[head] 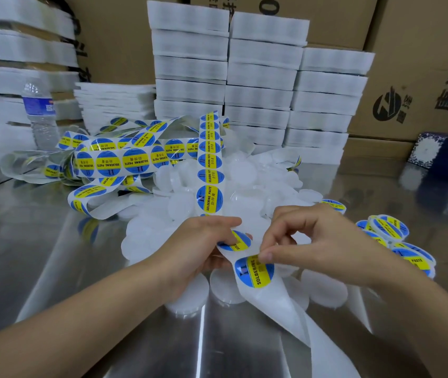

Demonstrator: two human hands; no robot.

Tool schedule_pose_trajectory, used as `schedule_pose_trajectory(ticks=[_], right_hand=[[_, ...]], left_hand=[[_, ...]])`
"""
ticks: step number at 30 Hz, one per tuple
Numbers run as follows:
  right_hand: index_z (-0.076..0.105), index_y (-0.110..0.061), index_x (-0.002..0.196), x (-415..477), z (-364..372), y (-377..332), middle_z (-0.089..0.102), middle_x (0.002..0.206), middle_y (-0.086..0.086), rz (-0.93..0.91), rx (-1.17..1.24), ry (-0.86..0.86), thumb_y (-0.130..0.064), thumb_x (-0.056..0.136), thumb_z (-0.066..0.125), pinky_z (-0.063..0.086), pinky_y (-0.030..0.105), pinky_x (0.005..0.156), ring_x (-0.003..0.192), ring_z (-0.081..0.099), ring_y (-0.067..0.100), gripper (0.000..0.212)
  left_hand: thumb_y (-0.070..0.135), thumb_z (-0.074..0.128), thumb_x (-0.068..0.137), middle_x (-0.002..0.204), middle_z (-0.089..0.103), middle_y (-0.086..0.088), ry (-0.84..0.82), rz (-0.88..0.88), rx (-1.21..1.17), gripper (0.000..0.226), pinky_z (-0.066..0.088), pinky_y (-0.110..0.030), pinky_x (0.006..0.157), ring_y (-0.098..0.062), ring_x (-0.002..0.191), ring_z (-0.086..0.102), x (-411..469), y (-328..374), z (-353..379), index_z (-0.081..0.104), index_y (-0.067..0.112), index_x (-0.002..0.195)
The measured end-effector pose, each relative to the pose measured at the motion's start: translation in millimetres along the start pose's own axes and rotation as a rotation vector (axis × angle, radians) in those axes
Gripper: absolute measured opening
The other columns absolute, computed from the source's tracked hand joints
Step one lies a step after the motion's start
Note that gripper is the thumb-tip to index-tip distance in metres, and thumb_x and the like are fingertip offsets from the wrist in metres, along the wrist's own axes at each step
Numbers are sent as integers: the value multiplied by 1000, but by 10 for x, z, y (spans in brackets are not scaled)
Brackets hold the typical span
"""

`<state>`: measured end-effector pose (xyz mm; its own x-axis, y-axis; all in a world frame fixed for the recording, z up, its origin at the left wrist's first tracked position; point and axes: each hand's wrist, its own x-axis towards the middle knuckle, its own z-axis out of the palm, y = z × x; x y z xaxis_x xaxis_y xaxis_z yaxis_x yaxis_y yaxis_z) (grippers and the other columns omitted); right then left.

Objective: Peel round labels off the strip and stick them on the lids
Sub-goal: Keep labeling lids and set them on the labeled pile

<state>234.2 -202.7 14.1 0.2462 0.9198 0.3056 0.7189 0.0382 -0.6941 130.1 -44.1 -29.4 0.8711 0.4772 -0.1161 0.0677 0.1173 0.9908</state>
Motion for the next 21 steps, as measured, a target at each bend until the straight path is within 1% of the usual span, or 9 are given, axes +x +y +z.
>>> schedule_pose_trajectory(ticks=[3, 5, 7, 9, 10, 13, 15, 18, 21], right_hand=[[72, -22, 61, -7, -90, -29, 50, 61, 18, -2, 239, 29, -17, 64, 74, 41, 17, 59, 59, 46, 14, 6], [71, -22, 58, -10, -147, -24, 57, 55, 4, 1, 353, 115, -12, 65, 67, 40, 12, 54, 53, 49, 6, 12], [71, -23, 60, -9, -201, -27, 61, 55, -5, 26, 354, 190, -14, 66, 71, 40, 11, 52, 51, 50, 4, 10], [71, -23, 72, -2, -253, 11, 60, 59, -7, 107, 262, 235, -26, 63, 81, 42, 17, 57, 55, 50, 7, 14], [69, -27, 84, -2, -278, 53, 61, 64, -7, 177, 156, 228, -35, 60, 80, 43, 22, 62, 58, 51, 7, 27], [39, -50, 125, -40, -335, 154, 63, 86, -12, 408, -166, 40, -48, 54, 82, 49, 32, 76, 69, 59, 5, 83], [12, -68, 127, -105, -373, 193, 57, 97, -18, 496, -208, -114, -52, 44, 83, 53, 32, 79, 76, 63, 2, 110], [-9, -74, 123, -175, -413, 255, 43, 108, -29, 528, -343, -308, -56, 40, 80, 50, 19, 77, 81, 56, -8, 123], [-19, -69, 125, -190, -397, 295, 31, 113, -36, 555, -470, -415, -51, 49, 81, 47, 16, 79, 86, 52, -7, 127]], left_hand=[[-4, 48, 80, 94, 75, -3, 6, 4, 18, 36, 53, -22, 56, -19, 76, 71, 0, 6, 1, 73, 17, 96], [0, 51, 74, 88, 72, -9, 33, 8, 60, 35, 50, -25, 63, -23, 72, 64, -3, -1, 1, 77, 17, 89], [2, 52, 74, 85, 69, -11, 65, 3, 96, 34, 48, -33, 73, -25, 73, 61, -9, -4, -2, 78, 20, 86], [2, 56, 77, 88, 69, -13, 103, 0, 103, 29, 49, -36, 79, -28, 77, 64, -9, 7, -9, 78, 19, 86], [8, 61, 75, 93, 70, -16, 105, -3, 108, 23, 51, -39, 83, -32, 82, 67, -13, 21, 1, 77, 16, 89], [28, 67, 51, 102, 72, -17, 99, -28, 126, 50, 52, -48, 93, -36, 96, 68, -41, 53, 26, 75, 11, 97], [28, 68, 51, 101, 72, -16, 98, -36, 132, 47, 52, -49, 92, -35, 96, 68, -43, 54, 25, 76, 13, 95], [14, 67, 76, 99, 73, -12, 96, -19, 149, 18, 53, -43, 90, -30, 93, 69, -35, 30, 9, 78, 20, 90], [4, 58, 85, 98, 75, -3, 67, 18, 190, 32, 55, -34, 85, -19, 85, 70, -7, -24, -7, 79, 28, 83]])
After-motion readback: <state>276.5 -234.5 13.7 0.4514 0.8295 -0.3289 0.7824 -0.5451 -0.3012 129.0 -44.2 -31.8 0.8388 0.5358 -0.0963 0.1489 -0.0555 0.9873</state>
